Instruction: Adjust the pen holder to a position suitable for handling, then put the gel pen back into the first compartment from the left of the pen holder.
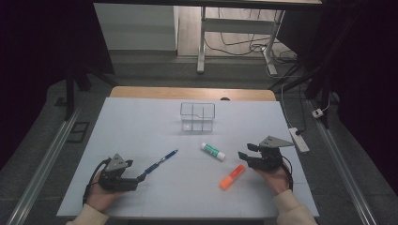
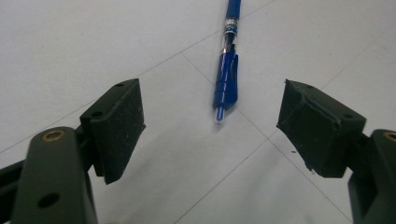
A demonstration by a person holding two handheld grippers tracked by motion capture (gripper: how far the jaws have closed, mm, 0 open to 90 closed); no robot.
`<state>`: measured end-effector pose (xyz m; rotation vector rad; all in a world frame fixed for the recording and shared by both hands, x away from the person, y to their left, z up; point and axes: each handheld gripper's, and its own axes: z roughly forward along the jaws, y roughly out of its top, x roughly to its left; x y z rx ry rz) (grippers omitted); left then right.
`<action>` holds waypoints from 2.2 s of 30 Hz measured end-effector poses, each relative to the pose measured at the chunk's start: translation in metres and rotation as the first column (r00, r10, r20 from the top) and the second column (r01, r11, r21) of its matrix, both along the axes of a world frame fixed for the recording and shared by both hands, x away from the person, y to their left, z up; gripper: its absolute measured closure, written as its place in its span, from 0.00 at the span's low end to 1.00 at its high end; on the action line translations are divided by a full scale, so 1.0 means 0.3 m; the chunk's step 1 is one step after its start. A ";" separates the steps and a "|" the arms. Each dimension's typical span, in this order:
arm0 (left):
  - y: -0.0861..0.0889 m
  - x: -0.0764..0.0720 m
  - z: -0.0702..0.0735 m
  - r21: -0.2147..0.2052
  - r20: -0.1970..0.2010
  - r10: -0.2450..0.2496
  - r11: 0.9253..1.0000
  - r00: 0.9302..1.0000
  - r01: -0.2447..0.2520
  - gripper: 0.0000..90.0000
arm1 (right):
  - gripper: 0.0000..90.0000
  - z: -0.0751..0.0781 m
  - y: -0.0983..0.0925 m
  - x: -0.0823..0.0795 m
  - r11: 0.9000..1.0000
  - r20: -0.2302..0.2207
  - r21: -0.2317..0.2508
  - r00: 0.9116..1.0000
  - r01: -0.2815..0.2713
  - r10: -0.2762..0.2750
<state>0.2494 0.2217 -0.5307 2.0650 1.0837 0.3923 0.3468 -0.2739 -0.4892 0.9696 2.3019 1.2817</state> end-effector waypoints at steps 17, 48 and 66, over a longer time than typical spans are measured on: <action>-0.006 0.008 0.005 0.007 0.002 0.004 1.000 1.000 -0.004 0.26 | 0.41 -0.018 -0.061 -0.065 0.998 0.023 -0.018 0.998 -0.061 0.062; -0.075 0.083 0.074 0.033 0.011 -0.074 0.997 0.997 0.073 0.27 | 0.41 -0.022 -0.064 -0.067 0.998 0.021 -0.027 0.998 -0.051 0.052; -0.144 0.210 0.141 0.073 -0.031 -0.174 0.982 0.984 0.175 0.28 | 0.41 -0.024 -0.069 -0.077 0.998 0.018 -0.037 0.998 -0.052 0.053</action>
